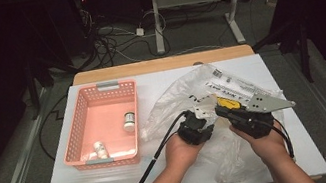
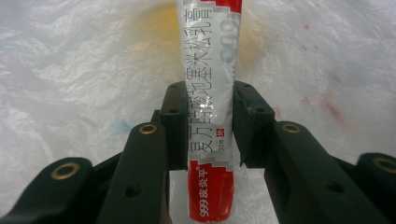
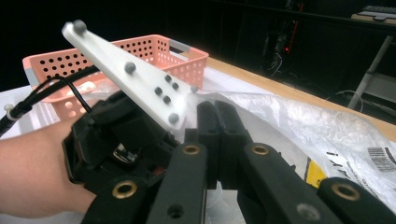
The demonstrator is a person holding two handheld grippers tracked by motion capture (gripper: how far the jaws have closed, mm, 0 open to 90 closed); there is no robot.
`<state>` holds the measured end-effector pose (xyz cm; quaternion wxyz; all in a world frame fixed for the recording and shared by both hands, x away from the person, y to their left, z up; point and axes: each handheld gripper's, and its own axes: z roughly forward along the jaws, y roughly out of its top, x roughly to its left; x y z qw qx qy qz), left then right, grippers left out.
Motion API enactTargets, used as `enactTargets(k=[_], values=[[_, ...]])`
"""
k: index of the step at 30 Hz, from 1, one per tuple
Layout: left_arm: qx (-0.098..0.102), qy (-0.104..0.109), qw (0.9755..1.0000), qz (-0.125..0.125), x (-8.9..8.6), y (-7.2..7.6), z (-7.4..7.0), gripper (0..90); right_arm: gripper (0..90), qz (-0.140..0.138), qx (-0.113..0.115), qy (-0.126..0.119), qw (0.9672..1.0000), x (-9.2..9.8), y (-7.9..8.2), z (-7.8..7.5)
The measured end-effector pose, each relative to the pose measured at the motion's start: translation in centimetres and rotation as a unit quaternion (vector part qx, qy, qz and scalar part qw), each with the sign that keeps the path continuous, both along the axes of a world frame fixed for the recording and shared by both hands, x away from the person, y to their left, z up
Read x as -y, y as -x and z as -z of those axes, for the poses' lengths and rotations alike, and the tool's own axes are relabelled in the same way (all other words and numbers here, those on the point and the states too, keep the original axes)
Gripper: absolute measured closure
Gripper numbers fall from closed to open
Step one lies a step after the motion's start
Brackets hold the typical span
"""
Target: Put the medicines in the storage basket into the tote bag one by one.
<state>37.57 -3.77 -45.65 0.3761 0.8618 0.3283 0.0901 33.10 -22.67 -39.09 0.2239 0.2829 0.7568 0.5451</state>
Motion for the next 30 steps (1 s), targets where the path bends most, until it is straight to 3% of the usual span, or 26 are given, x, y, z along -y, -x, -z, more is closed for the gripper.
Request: enactTargets(k=[4,13,21,30], values=[[-0.003,0.008,1.0000,-0.001,0.1,-0.2,0.3,66.2,90.0,0.001,-0.002,0.000,1.0000,0.0,0.0,0.1],[-0.002,0.026,0.9996,0.011,-1.0,0.7,-0.6,51.3,90.0,0.003,-0.008,0.001,1.0000,0.1,-0.1,0.4],[0.005,0.039,0.9991,0.018,-3.4,2.7,-0.8,39.3,90.0,0.003,-0.008,0.004,1.0000,0.1,-0.1,0.4],[-0.002,0.051,0.9980,0.036,-6.1,5.0,-1.2,26.3,90.0,0.004,-0.008,0.008,0.9999,0.1,0.0,0.5]])
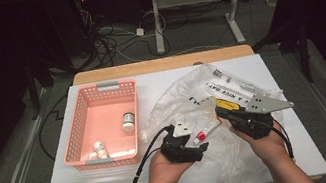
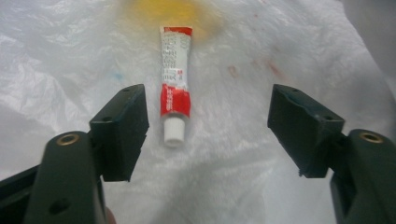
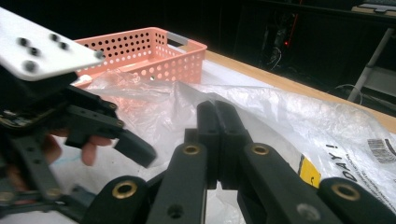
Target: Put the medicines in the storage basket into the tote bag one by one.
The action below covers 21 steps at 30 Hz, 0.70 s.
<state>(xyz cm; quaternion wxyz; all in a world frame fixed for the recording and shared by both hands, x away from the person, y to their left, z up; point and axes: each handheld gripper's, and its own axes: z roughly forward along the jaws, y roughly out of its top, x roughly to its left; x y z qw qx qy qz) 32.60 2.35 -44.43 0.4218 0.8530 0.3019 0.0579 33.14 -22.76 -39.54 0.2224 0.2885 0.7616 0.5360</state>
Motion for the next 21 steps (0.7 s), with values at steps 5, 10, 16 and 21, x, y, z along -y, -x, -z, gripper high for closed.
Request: enactTargets(k=[5,10,16,21], values=[[-0.008,0.001,1.0000,0.004,-1.4,1.1,-0.1,18.9,90.0,0.001,0.000,-0.002,1.0000,0.1,0.1,-0.1],[-0.010,-0.002,0.9999,0.006,-2.5,1.9,-0.1,13.4,90.0,0.001,0.002,0.000,1.0000,0.2,0.1,-0.1],[-0.012,-0.006,0.9998,-0.014,-3.5,2.3,-0.6,0.0,90.0,0.002,0.002,-0.001,1.0000,0.3,0.1,-0.1],[-0.007,0.004,0.9998,-0.015,-4.8,2.7,-1.8,0.0,90.0,0.002,0.002,-0.002,1.0000,0.5,0.1,-0.1]])
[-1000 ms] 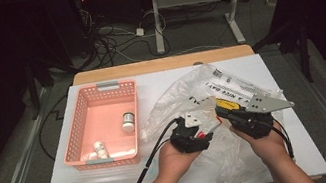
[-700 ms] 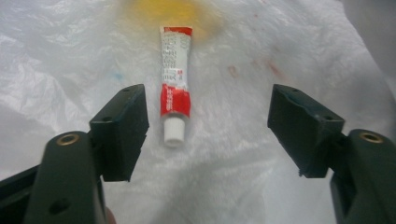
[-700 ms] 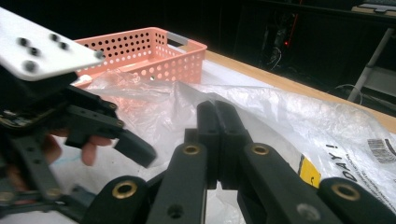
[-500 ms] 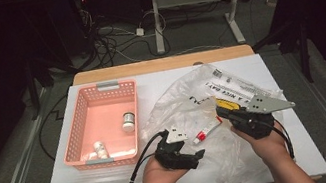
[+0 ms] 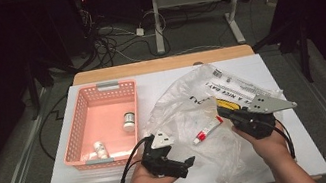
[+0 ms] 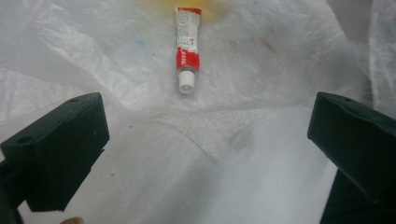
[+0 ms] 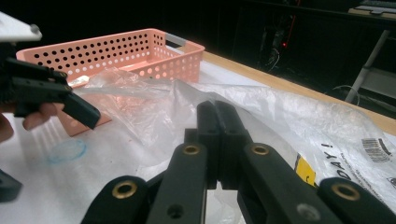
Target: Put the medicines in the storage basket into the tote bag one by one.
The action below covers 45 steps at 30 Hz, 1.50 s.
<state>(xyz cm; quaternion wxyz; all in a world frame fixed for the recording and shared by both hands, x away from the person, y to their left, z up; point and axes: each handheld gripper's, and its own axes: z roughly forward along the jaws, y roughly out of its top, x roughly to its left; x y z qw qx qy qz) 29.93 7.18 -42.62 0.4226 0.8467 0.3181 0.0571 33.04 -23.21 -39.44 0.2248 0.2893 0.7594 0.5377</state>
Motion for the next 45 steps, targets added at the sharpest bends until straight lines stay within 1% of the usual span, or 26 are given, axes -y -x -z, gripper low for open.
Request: enactTargets(k=[3,5,8,14,16,20,22,23,25,26,28,30,34,36,40,45], values=[[0.006,-0.004,1.0000,-0.002,-0.7,0.3,-0.6,0.0,90.0,0.001,-0.001,-0.001,1.0000,0.1,0.0,0.0],[0.002,-0.005,1.0000,-0.003,-1.1,0.4,-0.8,0.0,90.0,0.001,0.000,0.001,1.0000,0.2,0.0,0.0],[0.003,-0.002,0.9999,-0.012,-2.1,0.6,-1.2,0.0,90.0,0.002,0.001,0.001,1.0000,0.3,0.0,0.0],[0.007,0.005,0.9994,-0.034,-4.1,0.9,-1.9,0.0,90.0,0.003,0.001,0.000,1.0000,0.3,-0.1,0.0],[0.009,0.005,0.9992,-0.039,-4.8,0.9,-2.0,0.0,90.0,0.003,0.001,0.000,1.0000,0.3,-0.1,0.0],[0.011,0.007,0.9981,-0.060,-6.3,0.5,-2.1,0.0,90.0,0.003,0.000,-0.001,1.0000,0.3,-0.1,0.0],[0.019,-0.002,0.9968,-0.077,-7.0,0.2,-2.1,0.0,90.0,0.003,0.001,-0.001,1.0000,0.3,-0.1,0.0],[0.019,-0.003,0.9961,-0.087,-7.5,0.0,-2.0,0.0,90.0,0.003,0.001,-0.001,1.0000,0.3,0.0,0.0],[0.017,-0.005,0.9948,-0.100,-8.3,-0.4,-1.8,0.0,90.0,0.003,0.001,-0.002,1.0000,0.3,-0.1,0.0],[0.016,-0.010,0.9940,-0.108,-8.7,-0.6,-1.7,0.0,90.0,0.003,0.001,-0.002,1.0000,0.3,-0.1,0.0],[0.012,-0.007,0.9927,-0.120,-9.5,-0.9,-1.6,0.0,90.0,0.002,0.000,-0.002,1.0000,0.3,-0.1,0.0],[0.012,-0.011,0.9907,-0.135,-10.4,-1.2,-1.4,0.0,90.0,0.002,0.001,-0.002,1.0000,0.3,-0.1,0.0],[0.012,-0.012,0.9874,-0.157,-11.6,-1.6,-1.3,0.0,90.0,0.002,0.001,-0.003,1.0000,0.4,0.0,-0.1],[0.007,-0.021,0.9853,-0.169,-12.2,-1.8,-1.1,0.0,90.0,0.002,0.001,-0.003,1.0000,0.4,0.0,-0.1],[0.001,-0.023,0.9820,-0.188,-13.4,-2.1,-0.8,0.0,90.0,0.002,0.002,-0.002,1.0000,0.4,0.0,0.0],[-0.002,-0.021,0.9793,-0.202,-14.5,-2.3,-0.8,0.0,90.0,0.003,0.002,0.000,1.0000,0.4,0.0,-0.1]])
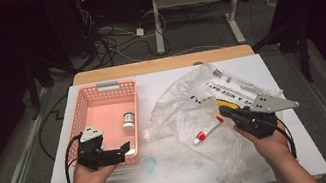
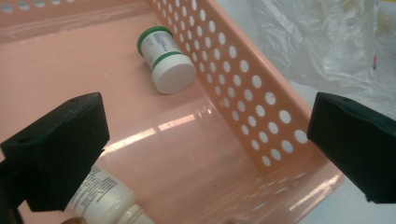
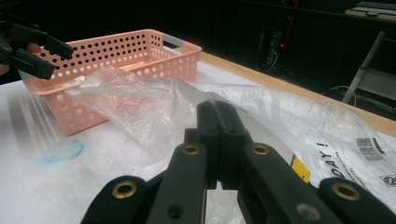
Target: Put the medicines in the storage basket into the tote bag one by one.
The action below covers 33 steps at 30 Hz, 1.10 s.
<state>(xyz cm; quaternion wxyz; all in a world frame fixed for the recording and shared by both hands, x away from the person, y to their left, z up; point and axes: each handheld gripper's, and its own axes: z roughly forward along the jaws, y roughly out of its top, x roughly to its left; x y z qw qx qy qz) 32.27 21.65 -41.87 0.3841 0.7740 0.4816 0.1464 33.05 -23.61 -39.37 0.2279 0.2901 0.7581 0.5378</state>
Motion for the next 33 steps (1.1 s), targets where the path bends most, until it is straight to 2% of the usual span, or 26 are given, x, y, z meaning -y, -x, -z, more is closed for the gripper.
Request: enactTargets(k=[8,14,19,24,33], values=[[0.005,0.003,1.0000,-0.005,0.1,-0.3,-0.1,0.0,90.0,0.000,0.001,0.000,1.0000,0.0,0.0,-0.1],[0.007,0.022,0.9997,-0.005,0.9,-1.6,-1.2,0.0,90.0,0.002,0.001,-0.003,1.0000,0.0,0.0,-0.2],[0.012,0.004,0.9999,-0.005,1.8,-3.2,-2.4,0.0,90.0,0.002,0.001,-0.003,1.0000,0.0,0.0,-0.2],[-0.005,-0.018,0.9998,-0.009,2.1,-5.5,-2.5,0.0,90.0,0.002,0.000,-0.002,1.0000,0.0,-0.1,-0.1],[-0.046,-0.034,0.9980,-0.027,1.9,-9.1,-1.6,4.6,90.0,0.002,0.000,-0.004,1.0000,0.2,-0.1,-0.1]])
